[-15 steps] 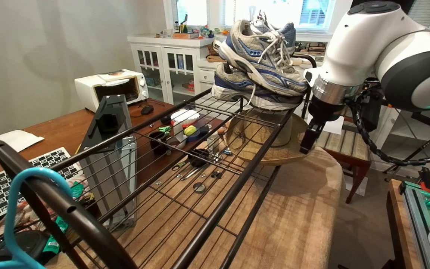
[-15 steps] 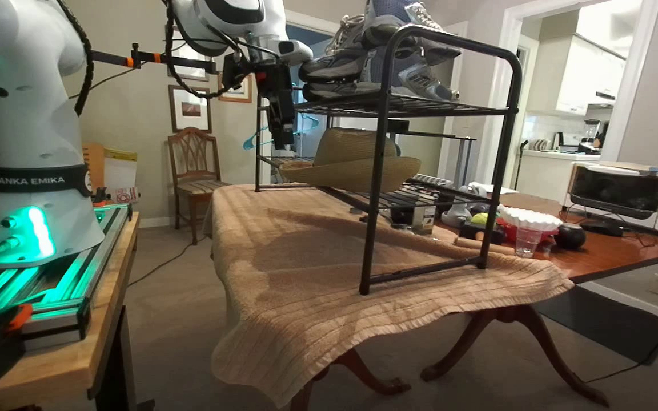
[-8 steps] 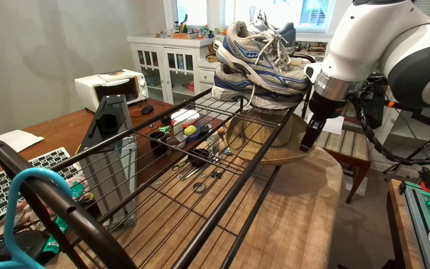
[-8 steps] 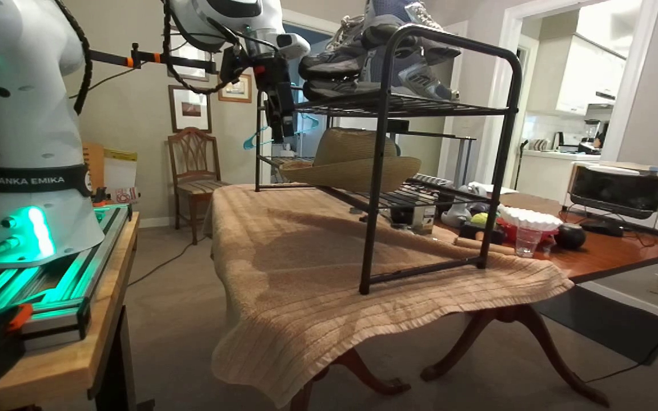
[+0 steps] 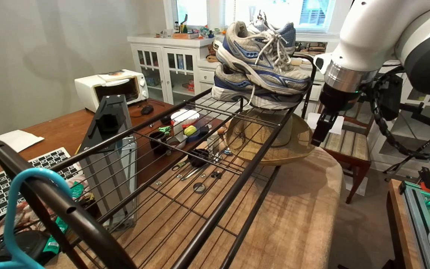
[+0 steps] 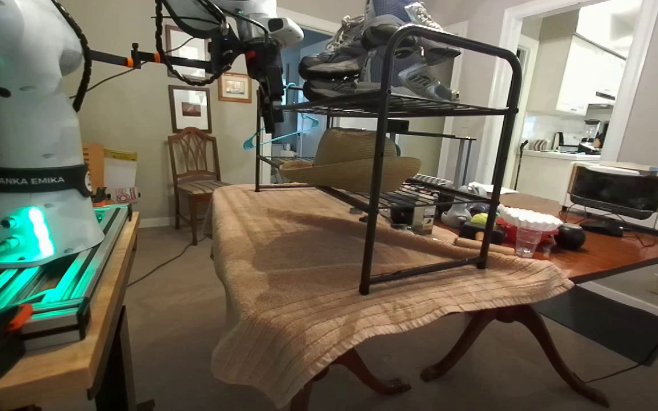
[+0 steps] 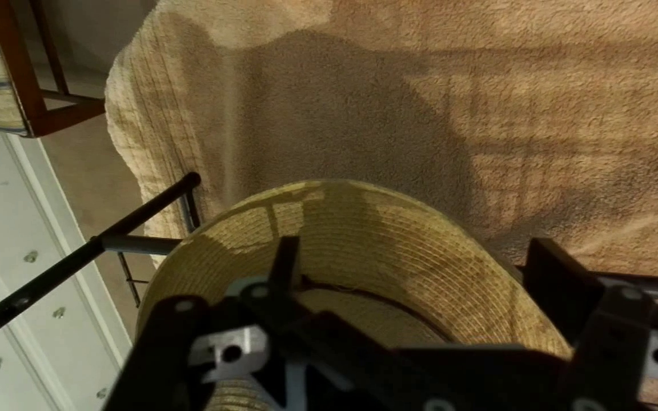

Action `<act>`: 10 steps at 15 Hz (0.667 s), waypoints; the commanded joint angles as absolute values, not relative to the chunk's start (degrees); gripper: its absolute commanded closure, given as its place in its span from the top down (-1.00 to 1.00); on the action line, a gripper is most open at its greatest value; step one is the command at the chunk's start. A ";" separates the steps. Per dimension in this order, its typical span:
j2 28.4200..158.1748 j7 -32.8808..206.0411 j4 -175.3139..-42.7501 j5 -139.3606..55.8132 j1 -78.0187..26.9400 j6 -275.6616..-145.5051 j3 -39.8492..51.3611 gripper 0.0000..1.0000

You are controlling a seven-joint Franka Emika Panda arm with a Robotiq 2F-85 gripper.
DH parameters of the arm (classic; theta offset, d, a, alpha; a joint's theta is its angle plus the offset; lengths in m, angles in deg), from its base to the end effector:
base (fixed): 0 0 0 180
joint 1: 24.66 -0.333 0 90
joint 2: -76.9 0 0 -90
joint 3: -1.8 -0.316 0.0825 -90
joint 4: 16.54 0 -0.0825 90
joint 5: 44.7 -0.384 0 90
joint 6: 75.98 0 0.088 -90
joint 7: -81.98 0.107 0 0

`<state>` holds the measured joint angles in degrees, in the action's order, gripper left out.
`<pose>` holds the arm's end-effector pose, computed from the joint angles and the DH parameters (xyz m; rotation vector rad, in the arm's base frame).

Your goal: Unstack the two pairs of sneakers.

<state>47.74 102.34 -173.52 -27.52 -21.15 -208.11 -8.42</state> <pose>0.3672 0.0328 0.3773 2.8408 -0.0883 0.1839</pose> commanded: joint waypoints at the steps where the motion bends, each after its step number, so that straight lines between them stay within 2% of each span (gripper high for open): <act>1: 43.93 101.82 -173.78 -28.81 -22.44 -205.49 -8.33 1.00; 10: 41.87 103.55 -171.44 -27.76 -22.18 -200.09 -9.97 1.00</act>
